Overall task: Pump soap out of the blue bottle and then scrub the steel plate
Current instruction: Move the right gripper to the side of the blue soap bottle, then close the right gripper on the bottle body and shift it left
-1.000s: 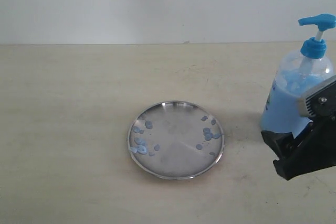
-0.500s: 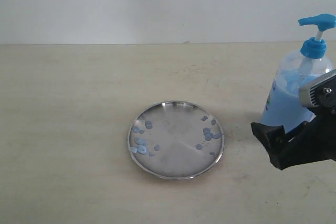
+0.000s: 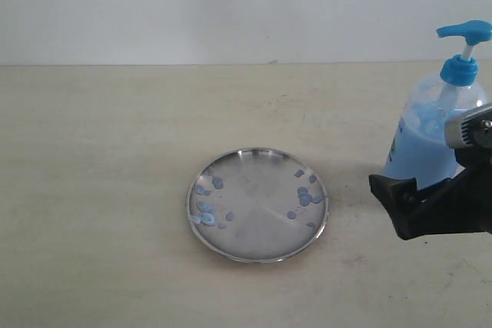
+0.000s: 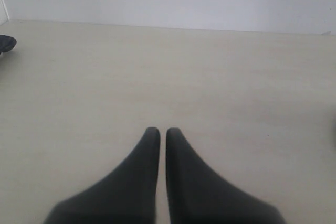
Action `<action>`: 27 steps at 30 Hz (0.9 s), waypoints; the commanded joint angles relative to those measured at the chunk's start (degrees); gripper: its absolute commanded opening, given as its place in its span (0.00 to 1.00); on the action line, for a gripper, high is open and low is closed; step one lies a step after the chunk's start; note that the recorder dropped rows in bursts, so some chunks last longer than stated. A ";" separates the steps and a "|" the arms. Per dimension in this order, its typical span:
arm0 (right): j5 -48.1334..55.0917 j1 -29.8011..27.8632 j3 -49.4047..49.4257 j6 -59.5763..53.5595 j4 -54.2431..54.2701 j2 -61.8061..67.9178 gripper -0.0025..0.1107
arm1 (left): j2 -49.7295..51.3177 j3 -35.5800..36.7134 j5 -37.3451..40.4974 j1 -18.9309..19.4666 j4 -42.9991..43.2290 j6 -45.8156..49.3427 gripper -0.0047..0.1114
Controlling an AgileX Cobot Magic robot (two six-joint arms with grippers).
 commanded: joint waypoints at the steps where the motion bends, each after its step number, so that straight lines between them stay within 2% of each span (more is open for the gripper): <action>1: -7.48 -0.07 0.19 -18.39 16.75 5.84 0.95 | -0.21 -0.04 0.23 0.19 0.05 0.21 0.08; 3: -15.81 -0.07 0.19 -21.89 25.00 9.25 0.95 | -0.21 -0.04 0.23 0.19 0.05 0.21 0.08; 6: -24.18 -0.07 0.19 -17.71 29.70 12.92 0.95 | -0.21 -0.04 0.23 0.19 0.05 0.21 0.08; 11: -25.62 -0.07 0.19 -11.98 19.23 18.30 0.95 | -0.21 -0.04 0.23 0.19 0.05 0.21 0.08; 15: -31.07 -0.07 0.19 -13.92 19.19 23.95 0.95 | -0.21 -0.04 0.23 0.19 0.05 0.21 0.08; 21: -47.25 -0.07 0.07 -12.24 19.19 33.63 0.95 | -0.21 -0.04 0.23 0.19 0.05 0.21 0.08; 27: -48.54 -0.07 -6.45 -8.99 19.19 45.21 0.95 | -0.21 -0.04 0.23 0.19 0.05 0.21 0.08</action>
